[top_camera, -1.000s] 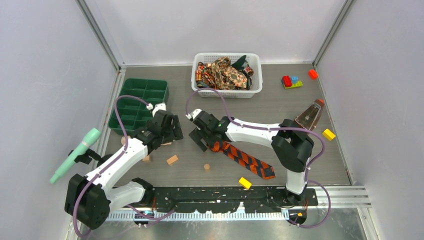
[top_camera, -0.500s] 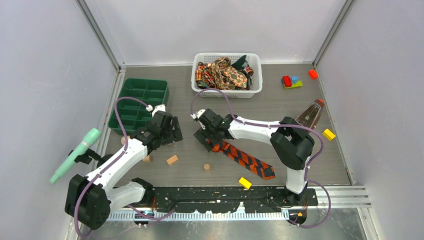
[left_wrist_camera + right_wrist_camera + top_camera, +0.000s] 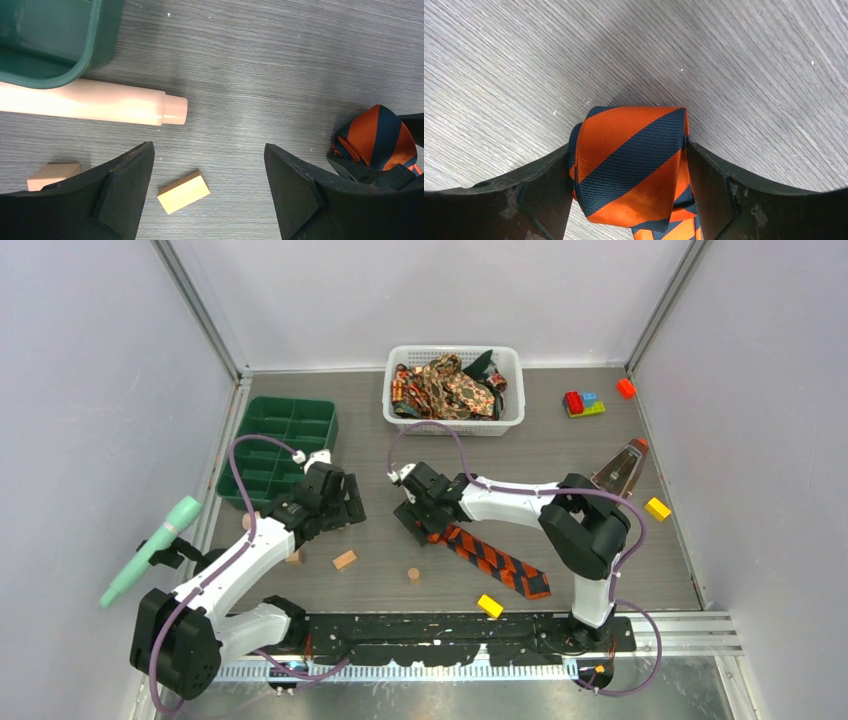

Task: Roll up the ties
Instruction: Roll the tie at the center of the board.

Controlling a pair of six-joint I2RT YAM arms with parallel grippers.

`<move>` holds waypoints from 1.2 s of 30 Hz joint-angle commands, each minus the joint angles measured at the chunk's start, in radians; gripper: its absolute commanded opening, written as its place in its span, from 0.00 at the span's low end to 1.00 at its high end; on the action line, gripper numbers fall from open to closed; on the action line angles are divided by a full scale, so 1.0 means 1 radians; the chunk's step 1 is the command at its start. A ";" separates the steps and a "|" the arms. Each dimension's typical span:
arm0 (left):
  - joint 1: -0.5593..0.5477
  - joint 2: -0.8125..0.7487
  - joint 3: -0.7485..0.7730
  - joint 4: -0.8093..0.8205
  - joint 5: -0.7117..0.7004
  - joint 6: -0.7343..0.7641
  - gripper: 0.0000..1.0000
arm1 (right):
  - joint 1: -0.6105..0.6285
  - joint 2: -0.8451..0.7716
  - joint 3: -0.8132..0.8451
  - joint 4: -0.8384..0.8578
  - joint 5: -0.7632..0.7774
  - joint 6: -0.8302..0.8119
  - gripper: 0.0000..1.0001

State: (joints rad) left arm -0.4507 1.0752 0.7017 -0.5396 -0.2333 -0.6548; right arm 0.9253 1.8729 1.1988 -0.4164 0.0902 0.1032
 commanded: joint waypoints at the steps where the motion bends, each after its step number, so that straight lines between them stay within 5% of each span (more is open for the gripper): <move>1: 0.006 0.001 -0.002 0.030 0.016 -0.008 0.83 | 0.003 0.007 -0.036 0.024 -0.010 0.013 0.79; 18: 0.010 0.004 0.004 0.026 0.022 -0.003 0.83 | 0.004 0.035 -0.036 0.039 -0.069 0.004 0.46; 28: 0.014 0.016 0.017 0.020 0.027 0.005 0.83 | 0.036 0.055 -0.011 0.027 -0.075 -0.014 0.55; 36: 0.015 0.027 0.021 0.027 0.053 0.021 0.83 | 0.075 0.081 0.001 0.019 -0.108 -0.048 0.52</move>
State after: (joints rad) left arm -0.4427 1.0943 0.7013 -0.5354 -0.2073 -0.6483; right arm 0.9611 1.8915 1.2079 -0.3729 0.0547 0.0753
